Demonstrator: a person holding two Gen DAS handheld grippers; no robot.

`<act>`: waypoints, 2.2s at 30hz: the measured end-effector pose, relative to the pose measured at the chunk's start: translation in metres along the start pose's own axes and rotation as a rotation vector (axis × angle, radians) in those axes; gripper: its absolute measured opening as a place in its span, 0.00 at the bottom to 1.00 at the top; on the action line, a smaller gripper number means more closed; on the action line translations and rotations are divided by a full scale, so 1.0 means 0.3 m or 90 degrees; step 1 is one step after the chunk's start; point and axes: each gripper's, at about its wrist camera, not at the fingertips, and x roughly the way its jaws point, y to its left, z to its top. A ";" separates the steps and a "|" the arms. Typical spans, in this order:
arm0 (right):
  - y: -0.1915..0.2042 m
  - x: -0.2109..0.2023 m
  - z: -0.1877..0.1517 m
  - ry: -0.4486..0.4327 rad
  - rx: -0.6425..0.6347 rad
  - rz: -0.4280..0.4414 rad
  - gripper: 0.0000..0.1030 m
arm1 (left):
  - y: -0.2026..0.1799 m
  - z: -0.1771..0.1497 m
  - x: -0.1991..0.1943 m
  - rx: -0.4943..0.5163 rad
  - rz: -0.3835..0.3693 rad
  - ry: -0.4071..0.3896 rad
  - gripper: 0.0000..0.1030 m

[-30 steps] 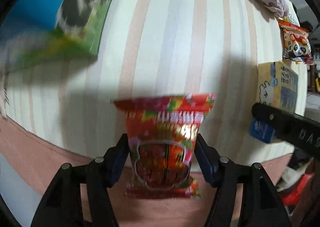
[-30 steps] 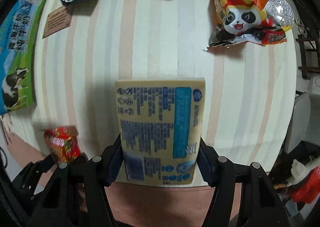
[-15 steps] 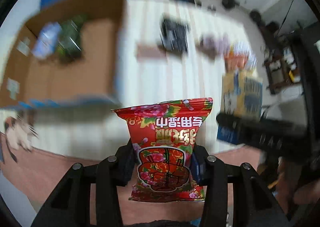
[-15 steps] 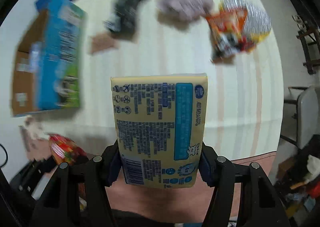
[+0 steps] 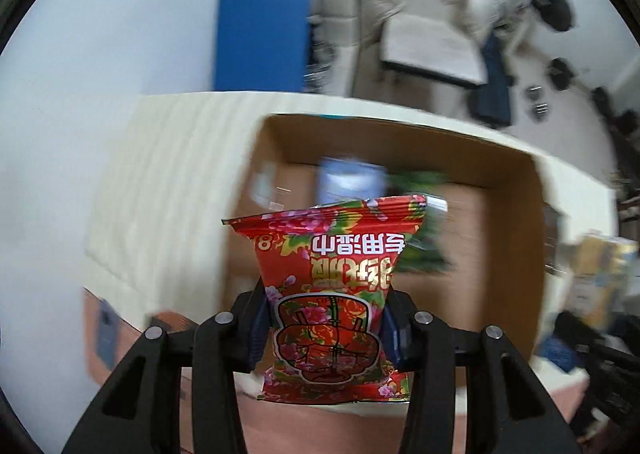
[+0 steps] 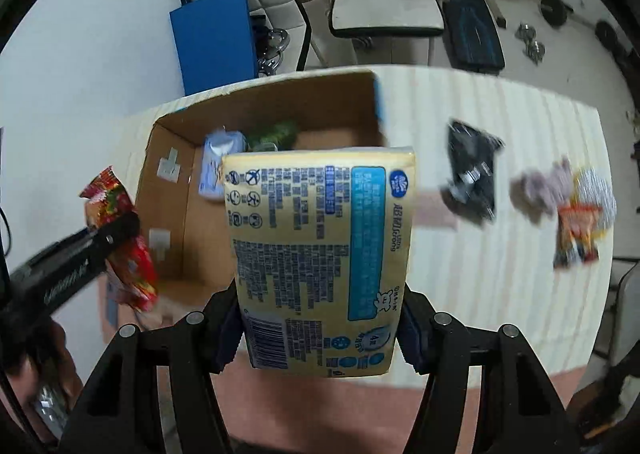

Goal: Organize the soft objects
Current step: 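Carry both items into the box and open both tools to release, then grasp the black bag with the left tool while the right grasps the lilac plush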

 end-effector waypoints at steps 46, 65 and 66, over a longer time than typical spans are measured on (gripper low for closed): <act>0.132 0.434 0.229 0.081 -0.046 -0.107 1.00 | 0.043 0.114 0.124 0.022 -0.052 0.106 0.91; 0.133 0.106 -0.160 -0.035 -0.052 -0.060 1.00 | 0.043 -0.289 -0.204 0.016 -0.056 -0.024 0.91; 0.134 0.091 -0.168 -0.039 -0.052 -0.058 1.00 | 0.042 -0.299 -0.213 0.013 -0.055 -0.027 0.91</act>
